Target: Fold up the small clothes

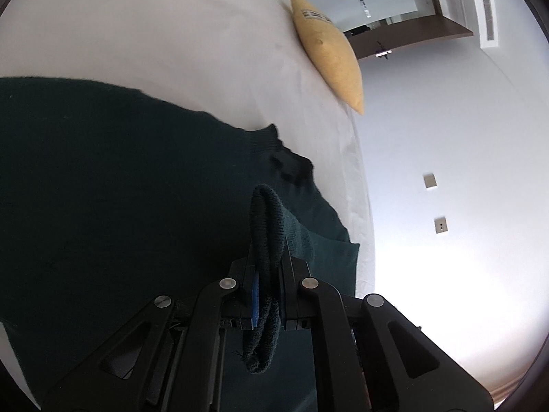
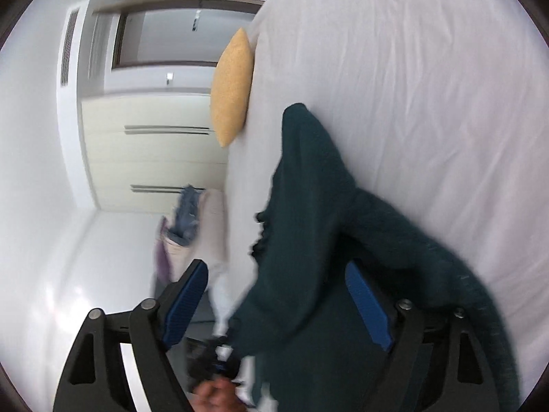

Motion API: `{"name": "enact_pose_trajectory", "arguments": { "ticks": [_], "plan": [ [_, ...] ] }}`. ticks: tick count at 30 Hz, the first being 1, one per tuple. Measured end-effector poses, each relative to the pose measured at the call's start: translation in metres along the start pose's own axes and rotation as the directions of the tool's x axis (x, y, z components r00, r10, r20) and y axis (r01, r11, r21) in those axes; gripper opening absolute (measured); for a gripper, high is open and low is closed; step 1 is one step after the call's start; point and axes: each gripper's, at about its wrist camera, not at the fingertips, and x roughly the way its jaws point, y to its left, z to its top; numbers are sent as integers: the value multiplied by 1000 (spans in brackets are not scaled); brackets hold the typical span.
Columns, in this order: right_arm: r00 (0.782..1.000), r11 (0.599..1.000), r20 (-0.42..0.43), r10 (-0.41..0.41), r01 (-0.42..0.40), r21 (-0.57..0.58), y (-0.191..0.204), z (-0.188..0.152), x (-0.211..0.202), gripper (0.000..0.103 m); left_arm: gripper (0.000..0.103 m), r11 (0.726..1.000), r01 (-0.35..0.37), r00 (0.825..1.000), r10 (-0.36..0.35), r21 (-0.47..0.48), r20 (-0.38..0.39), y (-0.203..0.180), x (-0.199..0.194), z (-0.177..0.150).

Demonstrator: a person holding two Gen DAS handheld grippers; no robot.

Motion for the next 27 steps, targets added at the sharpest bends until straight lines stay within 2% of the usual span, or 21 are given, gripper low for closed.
{"name": "enact_pose_trajectory", "arguments": {
  "ticks": [3, 6, 11, 17, 27],
  "plan": [
    [1000, 999, -20, 7, -7, 37, 1, 0, 13, 90, 6, 1000, -4, 1000, 4, -9, 5, 9, 2, 3],
    [999, 1000, -31, -6, 7, 18, 5, 3, 22, 90, 6, 1000, -15, 1000, 16, -15, 18, 14, 7, 4],
    [1000, 999, 28, 0, -2, 53, 2, 25, 21, 89, 6, 999, -38, 999, 39, -26, 24, 30, 5, 6],
    [999, 999, 32, -28, 29, -30, -1, 15, 17, 87, 6, 996, -68, 997, 69, -51, 21, 48, 17, 2],
    [999, 1000, 34, 19, -19, 0, 0, 16, 22, 95, 6, 996, -83, 995, 85, -36, 56, 49, 17, 9]
  ]
}}
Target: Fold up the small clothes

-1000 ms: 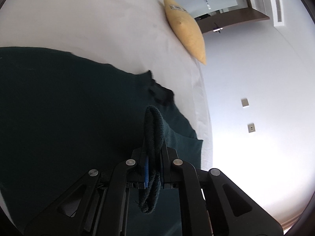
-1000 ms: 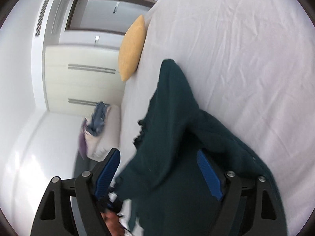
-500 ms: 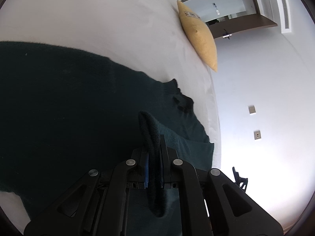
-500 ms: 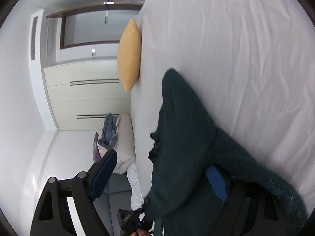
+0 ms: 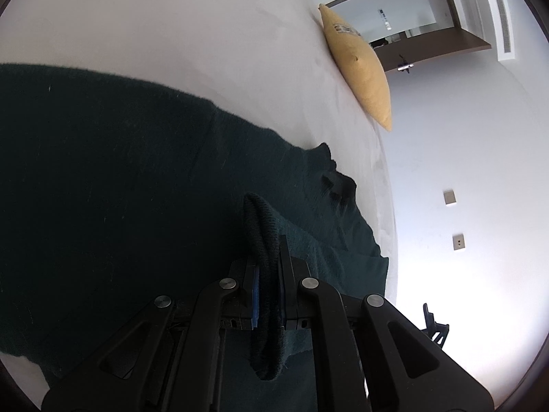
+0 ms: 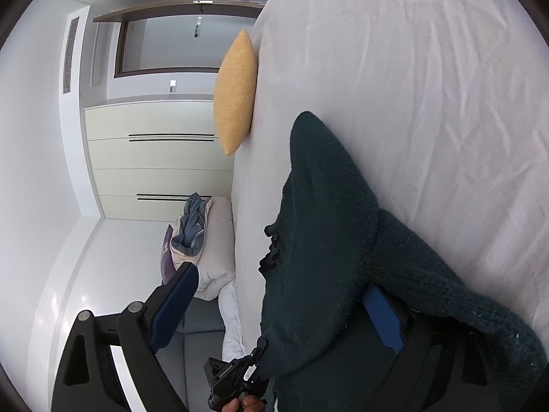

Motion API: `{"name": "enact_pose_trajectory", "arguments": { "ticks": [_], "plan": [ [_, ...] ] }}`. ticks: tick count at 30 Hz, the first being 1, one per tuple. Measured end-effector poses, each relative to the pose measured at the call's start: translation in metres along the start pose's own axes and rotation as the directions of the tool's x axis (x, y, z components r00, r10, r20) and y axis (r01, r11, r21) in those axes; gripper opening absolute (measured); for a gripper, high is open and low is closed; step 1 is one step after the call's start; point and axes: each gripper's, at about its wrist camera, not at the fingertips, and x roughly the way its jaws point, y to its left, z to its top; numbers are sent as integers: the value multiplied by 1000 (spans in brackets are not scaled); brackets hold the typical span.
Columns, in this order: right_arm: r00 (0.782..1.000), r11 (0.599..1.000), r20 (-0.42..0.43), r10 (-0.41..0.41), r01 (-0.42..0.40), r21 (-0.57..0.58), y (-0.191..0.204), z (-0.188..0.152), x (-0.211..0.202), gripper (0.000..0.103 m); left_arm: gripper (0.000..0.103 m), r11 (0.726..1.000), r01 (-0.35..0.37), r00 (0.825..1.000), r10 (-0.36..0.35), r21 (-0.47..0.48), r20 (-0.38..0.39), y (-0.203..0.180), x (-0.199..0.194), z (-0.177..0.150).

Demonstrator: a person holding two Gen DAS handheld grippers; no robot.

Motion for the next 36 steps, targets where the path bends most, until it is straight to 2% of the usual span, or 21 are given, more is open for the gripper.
{"name": "enact_pose_trajectory", "arguments": {
  "ticks": [3, 5, 9, 12, 16, 19, 21, 23, 26, 28, 30, 34, 36],
  "plan": [
    [1000, 1000, 11, 14, -14, 24, -6, 3, -3, 92, 6, 1000, -8, 1000, 8, -8, 0, 3, 3, 0],
    [1000, 1000, -11, -3, 3, 30, -10, 3, -5, 84, 6, 1000, -14, 1000, 14, -19, -3, 8, 6, -2],
    [999, 999, -53, -10, 11, 33, -11, -3, -25, 86, 7, 999, 7, 1000, -7, -38, 6, 15, 5, -3],
    [999, 1000, -51, 9, -8, 15, -2, -3, -52, 92, 9, 999, -34, 999, 34, -10, -2, 11, 1, -3],
    [999, 994, -33, -31, 27, -107, 25, 19, -65, 92, 11, 989, -141, 990, 139, 55, 32, -1, -15, -4],
    [997, 983, -55, -60, 49, -176, 42, 38, -53, 89, 11, 976, -207, 975, 200, 63, 93, -10, -30, -4],
    [989, 966, -107, -106, 77, -246, 55, 50, -32, 82, 11, 966, -223, 969, 206, 128, 137, -28, -35, -10],
    [978, 952, -162, -133, 80, -295, 63, 56, -10, 78, 11, 945, -218, 974, 194, 244, 117, -54, -21, -25],
    [957, 935, -231, -175, 88, -343, 66, 62, 29, 72, 11, 913, -205, 979, 191, 352, 73, -74, 6, -42],
    [947, 930, -252, -198, 100, -353, 63, 65, 49, 70, 11, 906, -203, 979, 199, 371, 49, -76, 21, -50],
    [936, 926, -266, -232, 128, -356, 59, 66, 64, 69, 11, 913, -188, 981, 189, 363, 32, -74, 27, -55],
    [916, 914, -343, -210, 59, -401, 77, 43, 60, 69, 11, 903, -185, 983, 179, 389, 52, -72, 24, -63],
    [915, 922, -364, -175, 22, -387, 80, 22, 41, 70, 11, 911, -179, 984, 167, 371, 67, -69, 23, -64]
  ]
}}
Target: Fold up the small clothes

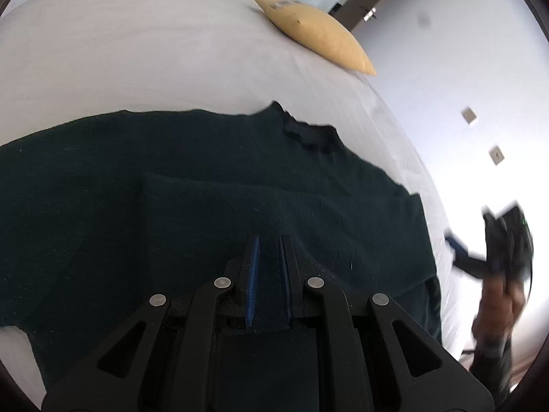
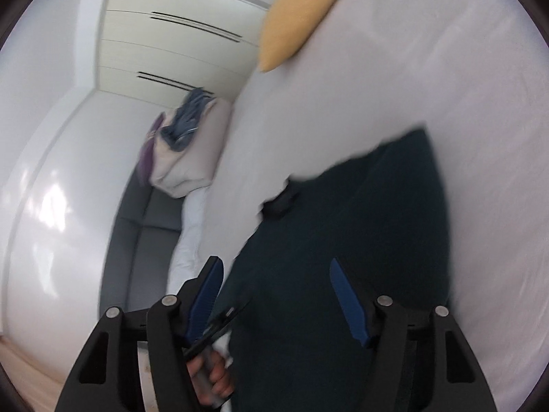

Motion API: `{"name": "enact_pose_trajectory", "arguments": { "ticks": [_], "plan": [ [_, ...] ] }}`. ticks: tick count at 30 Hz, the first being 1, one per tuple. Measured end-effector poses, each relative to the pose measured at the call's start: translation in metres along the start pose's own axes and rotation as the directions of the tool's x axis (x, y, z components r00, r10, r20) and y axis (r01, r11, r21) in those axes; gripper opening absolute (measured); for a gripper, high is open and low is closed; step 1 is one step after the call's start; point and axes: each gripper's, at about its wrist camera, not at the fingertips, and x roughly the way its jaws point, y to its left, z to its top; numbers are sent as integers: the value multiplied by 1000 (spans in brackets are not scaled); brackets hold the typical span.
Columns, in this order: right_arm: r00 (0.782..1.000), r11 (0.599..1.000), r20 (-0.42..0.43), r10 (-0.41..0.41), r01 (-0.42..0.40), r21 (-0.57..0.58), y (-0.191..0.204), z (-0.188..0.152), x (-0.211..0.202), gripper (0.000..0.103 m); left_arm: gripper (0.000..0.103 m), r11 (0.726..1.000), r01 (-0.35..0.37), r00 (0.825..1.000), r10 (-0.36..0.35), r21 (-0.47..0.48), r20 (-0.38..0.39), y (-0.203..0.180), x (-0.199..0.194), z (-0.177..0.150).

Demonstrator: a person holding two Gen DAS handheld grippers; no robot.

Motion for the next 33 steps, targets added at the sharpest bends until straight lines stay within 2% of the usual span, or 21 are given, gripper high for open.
{"name": "enact_pose_trajectory", "arguments": {
  "ticks": [2, 5, 7, 9, 12, 15, 20, 22, 25, 28, 31, 33],
  "plan": [
    [999, 996, 20, -26, 24, 80, -8, -30, -9, 73, 11, 999, 19, 1000, -18, -30, 21, 5, -2, 2],
    [997, 977, 72, -42, 26, 210, -31, -70, -14, 75, 11, 999, 26, 999, -26, -21, 26, 5, -5, 5],
    [993, 959, 105, -62, 30, 282, -49, -83, -10, 77, 11, 1000, 24, 999, -23, -12, 23, 7, -6, 5],
    [990, 945, 126, -68, 23, 326, -62, -81, -2, 76, 11, 1000, 20, 1000, -20, -16, 16, 5, -3, 9],
    [973, 949, 218, -78, 6, 316, -64, -64, -4, 76, 11, 1000, 4, 1000, -4, -28, -8, 2, 7, 17],
    [957, 944, 281, -67, -30, 329, -71, -53, -11, 75, 11, 999, -9, 999, 8, -37, -31, 8, 10, 9],
    [948, 933, 318, -24, -93, 348, -94, -57, -21, 55, 11, 999, 8, 1000, -9, -52, -22, 18, 12, 4],
    [947, 935, 320, -15, -101, 341, -97, -57, -21, 55, 11, 999, 6, 1000, -7, -50, -19, 18, 11, 4],
    [955, 939, 296, -21, -83, 334, -92, -57, -22, 57, 11, 999, 13, 1000, -13, -50, -14, 20, 12, 3],
    [974, 940, 228, -3, -75, 332, -72, -64, -25, 77, 11, 999, 12, 1000, -12, -33, -19, 21, 16, 1],
    [979, 969, 200, 41, -87, 231, -41, -59, -43, 77, 11, 999, 23, 1000, -24, -49, -15, 24, 18, 1],
    [977, 989, 208, 48, -76, 129, -23, -38, -50, 77, 11, 998, 21, 1000, -21, -53, -13, 25, 19, -1]
  ]
}}
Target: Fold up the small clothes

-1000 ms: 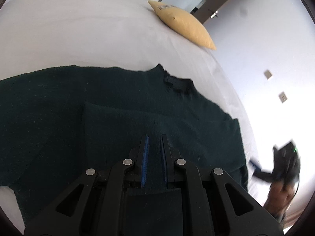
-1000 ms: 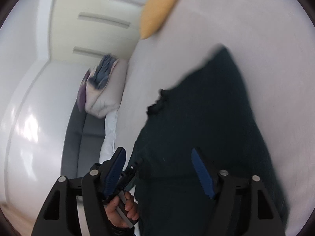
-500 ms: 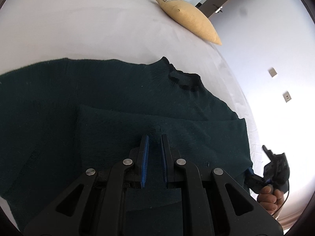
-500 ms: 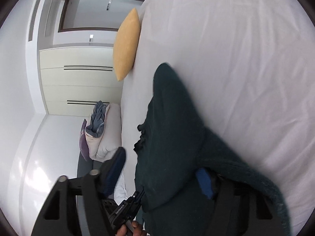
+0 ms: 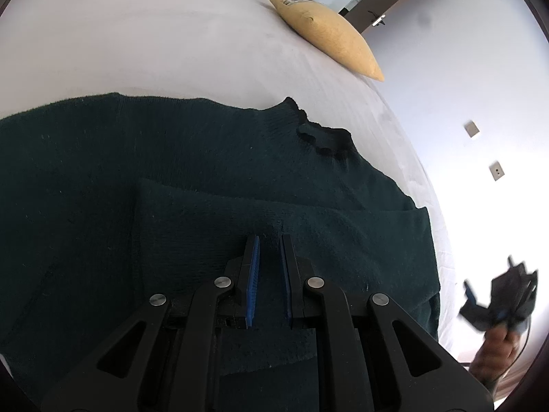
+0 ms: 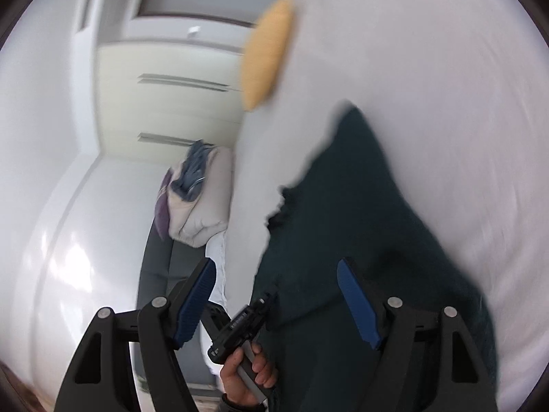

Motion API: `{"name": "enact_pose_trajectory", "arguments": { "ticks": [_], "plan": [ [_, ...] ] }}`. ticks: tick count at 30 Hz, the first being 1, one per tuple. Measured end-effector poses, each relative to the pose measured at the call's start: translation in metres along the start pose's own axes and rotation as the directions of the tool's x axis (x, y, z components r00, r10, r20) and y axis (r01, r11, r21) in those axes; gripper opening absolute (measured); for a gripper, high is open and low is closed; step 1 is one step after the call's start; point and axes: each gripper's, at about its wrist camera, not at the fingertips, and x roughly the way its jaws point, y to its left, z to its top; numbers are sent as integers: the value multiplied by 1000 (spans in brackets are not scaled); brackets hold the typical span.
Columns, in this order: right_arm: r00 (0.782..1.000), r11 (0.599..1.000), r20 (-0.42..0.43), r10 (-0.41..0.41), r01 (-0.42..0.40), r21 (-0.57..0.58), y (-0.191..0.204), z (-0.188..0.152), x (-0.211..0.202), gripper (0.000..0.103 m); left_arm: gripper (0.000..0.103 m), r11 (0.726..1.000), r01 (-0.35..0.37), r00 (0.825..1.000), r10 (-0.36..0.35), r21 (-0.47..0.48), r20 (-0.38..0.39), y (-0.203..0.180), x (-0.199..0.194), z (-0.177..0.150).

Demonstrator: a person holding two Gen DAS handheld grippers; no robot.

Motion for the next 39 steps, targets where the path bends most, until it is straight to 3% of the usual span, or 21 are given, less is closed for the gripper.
{"name": "enact_pose_trajectory", "arguments": {
  "ticks": [2, 6, 10, 12, 14, 20, 24, 27, 29, 32, 34, 35, 36, 38, 39],
  "plan": [
    [999, 998, -39, 13, -15, -59, 8, 22, 14, 76, 11, 1000, -2, 1000, 2, -1, 0, 1, 2, -1],
    [993, 998, -114, -18, 11, -61, -7, 67, 58, 73, 11, 999, 29, 1000, -29, -13, -5, 8, 3, -2],
    [988, 996, -129, -88, 88, -8, -42, 98, 91, 70, 11, 998, 60, 998, -60, -14, 3, 16, 4, -5],
    [984, 995, -156, -84, 92, 48, -62, 104, 99, 61, 11, 998, 61, 998, -61, -8, 6, 17, 5, -5],
    [982, 996, -171, -78, 85, 30, -64, 101, 96, 55, 11, 998, 64, 998, -64, -7, 8, 19, 6, -6],
    [959, 997, -275, -75, 72, -21, -56, 56, 72, 55, 11, 997, 76, 997, -76, -14, 18, 23, 3, -9],
    [940, 995, -324, -102, 94, -41, -57, 23, 54, 59, 11, 999, 44, 998, -44, -17, 36, 20, -14, -12],
    [949, 995, -300, -100, 98, -20, -61, 9, 32, 60, 11, 1000, 6, 997, -4, -24, 76, 25, -47, -20],
    [961, 997, -267, -72, 69, -21, -51, 2, 22, 67, 11, 999, 10, 992, -3, -48, 125, 38, -73, -25],
    [969, 999, -247, 9, -19, -41, -27, -21, 10, 69, 11, 986, 22, 973, 17, -166, 229, 81, -130, -38],
    [963, 996, -266, 40, -61, -70, -9, -43, 11, 70, 22, 963, 44, 951, 40, -266, 305, 121, -172, -52],
    [960, 994, -278, 45, -70, -82, -2, -52, 14, 70, 45, 948, 43, 938, 70, -315, 340, 140, -192, -60],
    [955, 992, -293, 48, -79, -94, 6, -62, 19, 70, 79, 931, 47, 923, 98, -362, 373, 157, -209, -67],
    [944, 989, -325, 52, -93, -111, 19, -82, 31, 70, 91, 862, 91, 857, 188, -499, 481, 205, -257, -95],
    [941, 989, -335, 52, -95, -114, 24, -90, 38, 70, 91, 832, 119, 839, 208, -542, 503, 224, -274, -105]
  ]
}}
